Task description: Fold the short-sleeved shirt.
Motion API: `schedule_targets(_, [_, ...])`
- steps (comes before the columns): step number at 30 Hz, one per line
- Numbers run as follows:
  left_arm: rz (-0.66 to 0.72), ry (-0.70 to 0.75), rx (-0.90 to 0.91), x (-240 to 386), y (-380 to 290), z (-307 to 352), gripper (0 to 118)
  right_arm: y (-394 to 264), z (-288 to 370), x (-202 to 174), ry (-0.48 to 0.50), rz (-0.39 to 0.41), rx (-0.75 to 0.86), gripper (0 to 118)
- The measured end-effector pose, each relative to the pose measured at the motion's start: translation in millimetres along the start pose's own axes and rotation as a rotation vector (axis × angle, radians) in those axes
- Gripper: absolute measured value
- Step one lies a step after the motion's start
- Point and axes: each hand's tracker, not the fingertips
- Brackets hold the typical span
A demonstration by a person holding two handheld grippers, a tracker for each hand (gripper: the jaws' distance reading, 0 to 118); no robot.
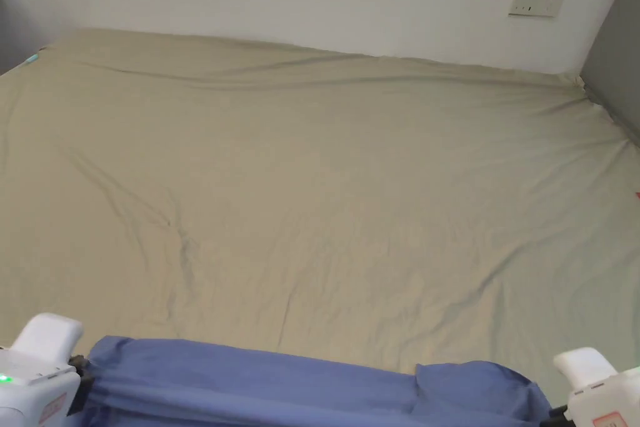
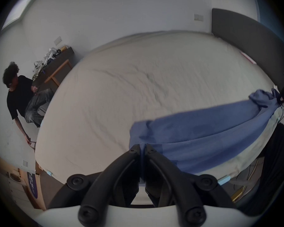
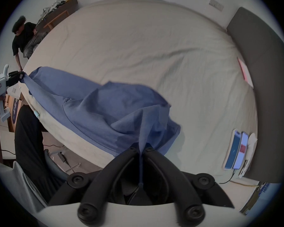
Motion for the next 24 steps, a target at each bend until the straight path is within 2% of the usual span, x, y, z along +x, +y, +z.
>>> schedule_targets(3, [-0.051,-0.002,-0.079,1.4,-11.3,-26.9,1,-5.4,-20.6,1.8,0.015,-0.041,-0.054,4])
schedule_targets(12, [-0.086,-0.014,-0.206,9.7,-25.7,-78.7,1,-2.5,-81.3,9.7,-0.022,-0.028,-0.133,4])
schedule_targets(19, [-0.047,-0.031,-0.232,7.6,-19.1,-82.8,2,-3.3,-91.6,2.0,-0.064,0.002,-0.134,10])
schedule_targets(21, [0.022,-0.035,-0.210,6.2,-19.0,-76.5,2,-6.3,-86.4,4.8,-0.060,0.015,-0.122,11])
schedule_targets(22, [0.037,-0.052,-0.203,4.2,-17.3,-72.1,2,-7.0,-80.1,6.6,-0.063,0.021,-0.113,14])
schedule_targets(23, [0.033,-0.058,-0.192,2.3,-14.8,-67.2,6,-6.3,-66.4,-1.8,-0.064,0.020,-0.096,25])
schedule_targets(24, [0.033,-0.044,-0.168,1.1,-10.4,-60.3,21,-4.6,-54.9,-2.0,-0.071,0.010,-0.072,41])
